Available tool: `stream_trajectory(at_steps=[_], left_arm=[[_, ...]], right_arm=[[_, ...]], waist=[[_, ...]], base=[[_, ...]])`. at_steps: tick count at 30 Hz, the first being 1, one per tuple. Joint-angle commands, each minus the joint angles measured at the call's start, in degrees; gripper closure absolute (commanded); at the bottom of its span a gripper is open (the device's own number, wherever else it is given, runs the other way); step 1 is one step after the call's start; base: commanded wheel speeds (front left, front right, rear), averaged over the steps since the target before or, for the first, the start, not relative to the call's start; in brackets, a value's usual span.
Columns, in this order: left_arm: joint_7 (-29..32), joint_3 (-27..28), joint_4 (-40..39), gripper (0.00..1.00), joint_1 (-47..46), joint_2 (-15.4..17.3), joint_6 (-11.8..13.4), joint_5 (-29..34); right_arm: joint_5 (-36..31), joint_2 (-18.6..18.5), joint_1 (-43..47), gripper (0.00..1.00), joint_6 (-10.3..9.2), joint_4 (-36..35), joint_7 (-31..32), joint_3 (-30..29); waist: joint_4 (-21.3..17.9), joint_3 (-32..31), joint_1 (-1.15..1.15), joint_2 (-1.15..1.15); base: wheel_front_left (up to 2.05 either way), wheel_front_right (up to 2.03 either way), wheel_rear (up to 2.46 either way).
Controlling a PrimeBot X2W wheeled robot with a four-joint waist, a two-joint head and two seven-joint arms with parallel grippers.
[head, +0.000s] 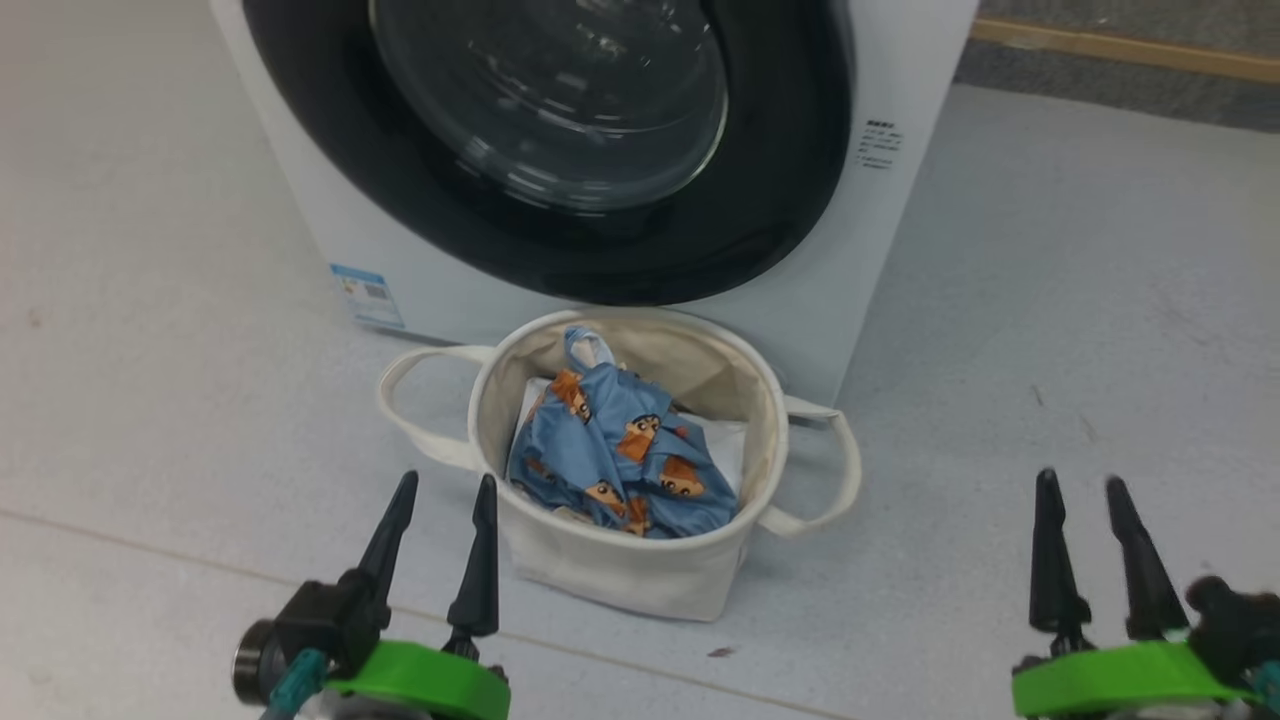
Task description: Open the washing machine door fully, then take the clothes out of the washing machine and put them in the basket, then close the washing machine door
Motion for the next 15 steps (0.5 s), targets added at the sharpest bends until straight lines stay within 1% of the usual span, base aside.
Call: stream_trajectory(at_steps=[1, 8, 15], left_arm=[[-0.3, 2.3, -2.0, 0.00, -0.1, 0.5, -0.5, 0.8], [-0.3, 2.9, 0.2, 0.00, 0.4, 0.5, -1.7, 0.8], [-0.3, 2.7, 1.3, 0.00, -0.3, 0.5, -1.9, 0.5]], right_arm=[[1.5, 0.2, 0.2, 0.00, 0.00, -1.2, -0.3, 0.1], [1.6, 0.2, 0.5, 0.00, 0.00, -1.1, -0.3, 0.3], [0.4, 0.2, 0.2, 0.00, 0.00, -0.2, -0.3, -0.7]], waist=[[-1.4, -1.2, 0.00, 0.00], [-3.4, -0.6, 0.00, 0.00], [-3.8, -0.7, 0.00, 0.00]], base=[[0.00, 0.00, 0.00], [0.00, 0.00, 0.00], [0.00, 0.00, 0.00]])
